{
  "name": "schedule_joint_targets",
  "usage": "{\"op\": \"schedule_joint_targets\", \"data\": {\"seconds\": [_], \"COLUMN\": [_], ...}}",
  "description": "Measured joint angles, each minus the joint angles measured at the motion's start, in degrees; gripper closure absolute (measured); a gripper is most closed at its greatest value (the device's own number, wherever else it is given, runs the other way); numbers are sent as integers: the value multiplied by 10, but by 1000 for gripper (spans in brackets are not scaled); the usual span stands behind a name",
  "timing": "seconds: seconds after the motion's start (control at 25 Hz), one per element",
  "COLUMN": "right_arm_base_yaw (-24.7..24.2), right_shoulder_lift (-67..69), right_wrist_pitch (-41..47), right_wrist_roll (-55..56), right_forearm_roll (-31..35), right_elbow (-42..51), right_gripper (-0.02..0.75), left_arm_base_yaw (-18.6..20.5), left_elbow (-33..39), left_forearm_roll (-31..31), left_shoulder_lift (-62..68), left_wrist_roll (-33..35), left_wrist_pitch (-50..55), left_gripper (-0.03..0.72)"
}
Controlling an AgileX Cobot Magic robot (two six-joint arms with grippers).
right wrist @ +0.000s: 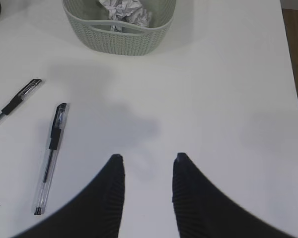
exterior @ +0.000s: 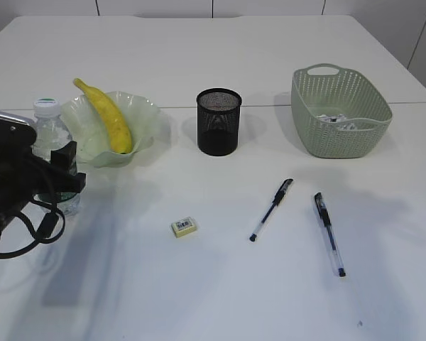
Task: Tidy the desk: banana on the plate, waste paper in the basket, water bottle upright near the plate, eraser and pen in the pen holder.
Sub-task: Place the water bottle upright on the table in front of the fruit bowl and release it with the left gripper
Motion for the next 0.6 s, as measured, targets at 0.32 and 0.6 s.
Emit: {"op": "schedule_joint_targets", "data": {"seconds": [0.32, 0.6], "right_arm_base_yaw": [0, 0], "right_shoulder_lift": [0, 0], "right_wrist_pitch": [0, 0], "right_wrist_roll": [0, 0], "right_forearm_roll": [0, 0], "right_elbow": [0, 0], "right_gripper": [486, 486], "left_arm_base_yaw": [0, 0], "left_elbow": [0, 0], "left_forearm_roll": [2, 38], "left_shoulder_lift": [0, 2], "left_wrist_roll": [0, 0], "left_wrist_pitch": [0, -1], "left_gripper": [274, 274]}}
